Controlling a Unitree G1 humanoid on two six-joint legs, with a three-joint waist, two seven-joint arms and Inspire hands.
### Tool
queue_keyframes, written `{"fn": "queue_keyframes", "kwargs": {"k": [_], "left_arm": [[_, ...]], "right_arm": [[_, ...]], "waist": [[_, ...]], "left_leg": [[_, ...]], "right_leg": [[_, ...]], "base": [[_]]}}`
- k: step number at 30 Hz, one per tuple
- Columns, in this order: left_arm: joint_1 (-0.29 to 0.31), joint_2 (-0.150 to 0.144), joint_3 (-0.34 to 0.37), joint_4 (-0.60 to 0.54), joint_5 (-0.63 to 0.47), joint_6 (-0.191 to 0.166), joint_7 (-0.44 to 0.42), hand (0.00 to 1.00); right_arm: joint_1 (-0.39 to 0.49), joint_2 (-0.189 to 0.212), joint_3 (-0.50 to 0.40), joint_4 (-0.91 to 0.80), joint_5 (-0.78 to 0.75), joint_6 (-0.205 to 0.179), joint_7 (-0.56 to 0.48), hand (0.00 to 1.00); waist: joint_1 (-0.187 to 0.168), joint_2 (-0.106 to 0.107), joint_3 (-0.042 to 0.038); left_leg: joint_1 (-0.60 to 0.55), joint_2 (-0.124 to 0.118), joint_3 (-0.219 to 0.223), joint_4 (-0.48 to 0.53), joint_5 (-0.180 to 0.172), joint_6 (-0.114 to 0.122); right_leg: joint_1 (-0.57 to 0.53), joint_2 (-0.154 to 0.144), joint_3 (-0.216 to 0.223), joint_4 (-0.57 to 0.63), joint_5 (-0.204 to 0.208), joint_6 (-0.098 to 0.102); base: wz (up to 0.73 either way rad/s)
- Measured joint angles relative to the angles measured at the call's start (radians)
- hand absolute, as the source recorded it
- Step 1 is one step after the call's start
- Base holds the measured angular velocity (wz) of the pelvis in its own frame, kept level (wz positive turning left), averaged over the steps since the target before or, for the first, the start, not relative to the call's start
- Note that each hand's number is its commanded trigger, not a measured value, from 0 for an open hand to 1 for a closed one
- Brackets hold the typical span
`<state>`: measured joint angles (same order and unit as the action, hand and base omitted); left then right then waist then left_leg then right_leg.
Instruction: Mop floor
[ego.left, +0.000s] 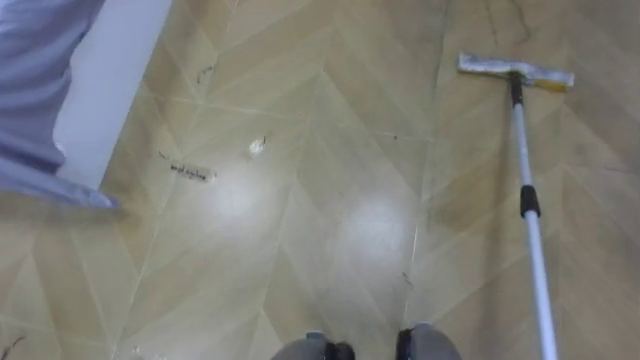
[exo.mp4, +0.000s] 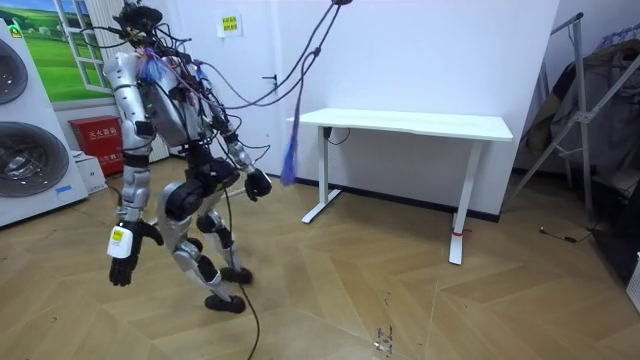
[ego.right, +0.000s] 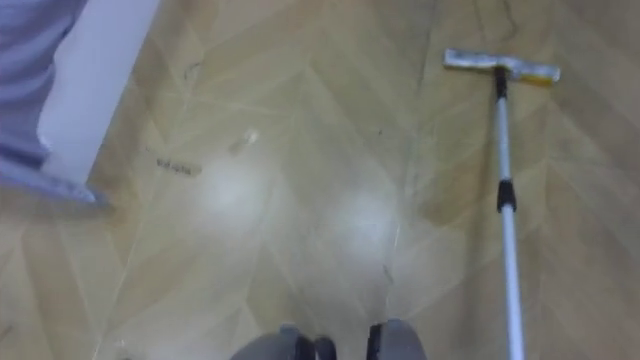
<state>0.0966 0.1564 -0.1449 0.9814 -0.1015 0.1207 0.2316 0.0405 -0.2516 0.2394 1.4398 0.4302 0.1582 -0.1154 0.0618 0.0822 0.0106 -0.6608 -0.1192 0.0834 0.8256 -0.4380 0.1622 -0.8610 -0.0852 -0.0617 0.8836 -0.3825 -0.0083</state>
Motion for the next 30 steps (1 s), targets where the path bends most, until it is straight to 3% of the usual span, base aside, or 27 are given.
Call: {"fn": "queue_keyframes", "kwargs": {"k": [2, 4, 5, 7, 8, 9, 10, 12, 13, 14, 15, 16, 17, 18, 19, 20, 21, 22, 23, 24, 27, 30], "left_arm": [[0.014, -0.001, 0.001, 0.016, -0.005, 0.021, -0.002, 0.0], [0.03, 0.007, 0.004, 0.026, -0.007, 0.047, -0.001, 0.0], [0.041, 0.011, 0.004, 0.026, -0.011, 0.059, 0.003, 0.0], [0.06, 0.022, 0.003, 0.017, -0.036, 0.069, 0.007, 0.0], [0.072, 0.027, 0.002, 0.012, -0.065, 0.072, 0.016, 0.0], [0.077, 0.027, -0.001, 0.01, -0.072, 0.071, 0.016, 0.0], [0.081, 0.03, -0.02, 0.012, -0.099, 0.069, 0.016, 0.0], [0.089, 0.037, -0.024, 0.0, -0.105, 0.069, 0.009, 0.0], [0.102, 0.045, -0.024, -0.016, -0.1, 0.066, 0.002, 0.0], [0.11, 0.046, -0.024, -0.025, -0.1, 0.065, -0.009, 0.0], [0.12, 0.045, -0.024, -0.027, -0.098, 0.063, -0.026, 0.0], [0.12, 0.045, -0.024, -0.029, -0.094, 0.062, -0.035, 0.0], [0.131, 0.048, -0.023, -0.027, -0.087, 0.062, -0.052, 0.0], [0.134, 0.049, -0.023, -0.026, -0.079, 0.06, -0.066, 0.0], [0.133, 0.048, -0.024, -0.025, -0.079, 0.06, -0.072, 0.0], [0.126, 0.045, -0.024, -0.025, -0.079, 0.058, -0.077, 0.0], [0.114, 0.042, -0.02, -0.024, -0.073, 0.057, -0.079, 0.0], [0.108, 0.04, -0.017, -0.027, -0.058, 0.056, -0.079, 0.0], [0.102, 0.039, -0.015, -0.041, -0.038, 0.048, -0.076, 0.0], [0.099, 0.037, -0.015, -0.057, -0.015, 0.04, -0.067, 0.0], [0.082, 0.031, -0.016, -0.059, 0.005, 0.027, -0.052, 0.0], [0.078, 0.015, -0.017, -0.061, 0.041, 0.027, -0.037, 0.0]], "right_arm": [[-0.007, -0.002, -0.018, -0.002, -0.011, 0.022, 0.001, 1.0], [-0.043, -0.006, -0.03, -0.003, -0.022, 0.045, 0.001, 1.0], [-0.078, -0.014, -0.032, 0.0, -0.031, 0.06, -0.001, 1.0], [-0.157, -0.034, -0.035, 0.007, -0.042, 0.085, -0.002, 1.0], [-0.207, -0.052, -0.033, 0.004, -0.045, 0.083, 0.005, 1.0], [-0.234, -0.063, -0.026, 0.002, -0.046, 0.083, 0.01, 1.0], [-0.285, -0.085, -0.007, -0.002, -0.043, 0.079, 0.021, 1.0], [-0.338, -0.106, 0.017, -0.007, -0.023, 0.067, 0.036, 1.0], [-0.367, -0.107, 0.024, -0.025, -0.02, 0.06, 0.046, 1.0], [-0.376, -0.106, 0.027, -0.035, -0.01, 0.054, 0.054, 1.0], [-0.369, -0.104, 0.032, -0.043, 0.003, 0.048, 0.065, 1.0], [-0.362, -0.102, 0.033, -0.043, 0.007, 0.047, 0.07, 1.0], [-0.33, -0.096, 0.034, -0.043, 0.01, 0.045, 0.075, 1.0], [-0.285, -0.097, 0.034, -0.041, 0.011, 0.039, 0.077, 1.0], [-0.26, -0.099, 0.036, -0.04, 0.009, 0.039, 0.075, 1.0], [-0.218, -0.11, 0.045, -0.033, -0.001, 0.038, 0.072, 1.0], [-0.184, -0.121, 0.047, -0.014, -0.006, 0.037, 0.071, 1.0], [-0.163, -0.127, 0.051, -0.005, -0.008, 0.037, 0.067, 1.0], [-0.118, -0.132, 0.052, -0.001, -0.012, 0.038, 0.053, 1.0], [-0.077, -0.128, 0.053, -0.001, -0.012, 0.039, 0.039, 1.0], [-0.043, -0.094, 0.052, -0.001, -0.01, 0.038, 0.005, 1.0], [-0.033, -0.04, 0.05, -0.001, -0.011, 0.016, -0.023, 1.0]], "waist": [[0.001, 0.004, -0.0016], [0.013, -0.003, 0.0024], [0.027, -0.008, 0.0052], [0.039, -0.017, 0.0095], [0.062, -0.04, 0.0152], [0.073, -0.047, 0.0177], [0.089, -0.067, 0.0207], [0.114, -0.079, 0.0203], [0.13, -0.091, 0.0239], [0.139, -0.097, 0.0233], [0.138, -0.103, 0.0243], [0.137, -0.1, 0.0228], [0.133, -0.091, 0.0197], [0.126, -0.088, 0.0171], [0.122, -0.087, 0.0162], [0.117, -0.084, 0.0138], [0.111, -0.078, 0.0136], [0.107, -0.074, 0.011], [0.092, -0.062, 0.0037], [0.074, -0.047, -0.0048], [0.055, -0.028, -0.0019], [0.016, -0.02, -0.001]], "left_leg": [[0.026, 0.002, -0.005, 0.013, -0.03, -0.011], [0.044, 0.011, -0.003, 0.048, -0.058, -0.035], [0.03, 0.028, 0.001, 0.123, -0.065, -0.053], [-0.052, 0.073, 0.016, 0.341, -0.007, -0.131], [-0.113, 0.092, 0.022, 0.48, 0.081, -0.158], [-0.142, 0.093, 0.018, 0.538, 0.134, -0.167], [-0.198, 0.087, 0.008, 0.627, 0.226, -0.175], [-0.274, 0.102, 0.003, 0.617, 0.205, -0.168], [-0.313, 0.109, -0.003, 0.529, 0.172, -0.162], [-0.329, 0.109, -0.007, 0.383, 0.162, -0.165], [-0.323, 0.106, -0.01, 0.223, 0.166, -0.17], [-0.315, 0.107, -0.011, 0.153, 0.169, -0.171], [-0.293, 0.107, -0.011, 0.102, 0.204, -0.151], [-0.261, 0.103, 0.001, 0.094, 0.208, -0.131], [-0.244, 0.102, 0.012, 0.091, 0.198, -0.114], [-0.217, 0.1, 0.04, 0.09, 0.169, -0.066], [-0.199, 0.085, 0.05, 0.103, 0.14, -0.032], [-0.193, 0.079, 0.055, 0.113, 0.12, -0.024], [-0.181, 0.06, 0.054, 0.125, 0.095, -0.005], [-0.168, 0.047, 0.048, 0.128, 0.07, 0.006], [-0.132, 0.033, 0.041, 0.123, 0.036, 0.01], [-0.097, 0.025, 0.023, 0.106, 0.011, 0.0]], "right_leg": [[0.013, 0.002, -0.018, -0.014, 0.06, -0.027], [0.031, 0.006, -0.028, 0.014, 0.061, -0.04], [0.035, 0.014, -0.026, 0.042, 0.034, -0.058], [0.033, 0.047, -0.016, 0.11, -0.02, -0.06], [0.028, 0.065, 0.004, 0.162, -0.055, -0.07], [0.027, 0.073, 0.013, 0.184, -0.07, -0.074], [0.028, 0.088, 0.03, 0.217, -0.096, -0.08], [0.034, 0.11, 0.034, 0.243, -0.119, -0.091], [0.046, 0.12, 0.034, 0.251, -0.134, -0.105], [0.065, 0.123, 0.034, 0.247, -0.149, -0.108], [0.099, 0.122, 0.033, 0.235, -0.171, -0.099], [0.119, 0.123, 0.031, 0.227, -0.182, -0.096], [0.169, 0.119, 0.028, 0.207, -0.208, -0.086], [0.22, 0.108, 0.026, 0.177, -0.221, -0.07], [0.241, 0.098, 0.022, 0.162, -0.225, -0.063], [0.271, 0.075, 0.017, 0.15, -0.231, -0.054], [0.264, 0.058, 0.025, 0.197, -0.219, -0.027], [0.249, 0.051, 0.032, 0.241, -0.199, -0.001], [0.217, 0.038, 0.035, 0.333, -0.138, 0.034], [0.184, 0.032, 0.043, 0.399, -0.085, 0.042], [0.099, 0.034, 0.067, 0.411, -0.079, 0.041], [0.004, 0.033, 0.067, 0.207, -0.069, 0.031]], "base": [[-0.04], [-0.13], [-0.23], [-0.3], [-0.37], [-0.45], [-0.33], [-0.26], [-0.17], [-0.05], [0.04], [0.09], [0.15], [0.23], [0.29], [0.19], [0.12], [0.16], [0.28], [0.26], [-0.01], [0.06]]}}
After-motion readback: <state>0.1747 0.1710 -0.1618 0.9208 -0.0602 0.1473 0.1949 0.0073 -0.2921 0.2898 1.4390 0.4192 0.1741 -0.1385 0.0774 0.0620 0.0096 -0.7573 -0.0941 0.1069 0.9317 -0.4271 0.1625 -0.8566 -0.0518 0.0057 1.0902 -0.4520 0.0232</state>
